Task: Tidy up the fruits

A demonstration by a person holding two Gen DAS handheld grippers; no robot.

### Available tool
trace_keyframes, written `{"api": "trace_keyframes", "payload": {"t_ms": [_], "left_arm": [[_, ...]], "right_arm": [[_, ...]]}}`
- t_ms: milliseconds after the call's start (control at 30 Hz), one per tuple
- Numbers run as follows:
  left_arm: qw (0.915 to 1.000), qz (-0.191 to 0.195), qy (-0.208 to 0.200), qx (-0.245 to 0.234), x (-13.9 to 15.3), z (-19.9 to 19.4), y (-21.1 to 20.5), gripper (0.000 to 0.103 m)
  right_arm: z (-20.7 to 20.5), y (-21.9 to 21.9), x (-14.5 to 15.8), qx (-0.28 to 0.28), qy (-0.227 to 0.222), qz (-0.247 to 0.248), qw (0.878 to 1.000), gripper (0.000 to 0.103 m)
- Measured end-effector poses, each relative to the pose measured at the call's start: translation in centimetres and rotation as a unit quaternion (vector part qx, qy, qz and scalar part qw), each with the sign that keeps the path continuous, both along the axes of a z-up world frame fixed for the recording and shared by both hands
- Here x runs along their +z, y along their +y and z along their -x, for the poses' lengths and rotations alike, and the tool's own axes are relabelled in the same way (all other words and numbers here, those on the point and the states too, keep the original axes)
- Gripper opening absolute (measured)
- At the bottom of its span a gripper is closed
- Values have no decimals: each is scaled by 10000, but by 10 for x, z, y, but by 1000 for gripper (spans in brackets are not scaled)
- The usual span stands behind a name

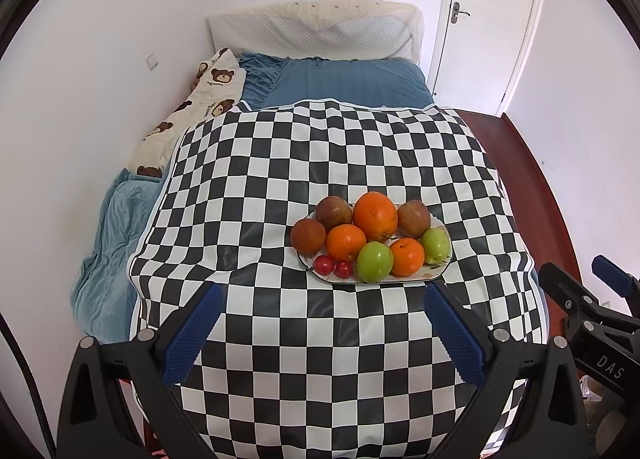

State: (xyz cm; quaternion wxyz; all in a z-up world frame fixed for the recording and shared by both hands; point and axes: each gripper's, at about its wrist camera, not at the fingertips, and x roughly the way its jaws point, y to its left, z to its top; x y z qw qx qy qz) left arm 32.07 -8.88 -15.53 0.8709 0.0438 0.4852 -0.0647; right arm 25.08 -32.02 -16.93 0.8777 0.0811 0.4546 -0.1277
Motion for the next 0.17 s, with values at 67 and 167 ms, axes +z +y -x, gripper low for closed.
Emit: {"api": "trace_keyframes", "payload": {"t_ms": [67,167], "left_arm": [[10000,28,-21,-4,1,1,0,103],[10000,34,-67,-7,2,4,-1,103]], "right_arm": [[0,0,0,-7,-7,-16,10000,102],[1,2,1,-13,-15,-22,10000,102]]}}
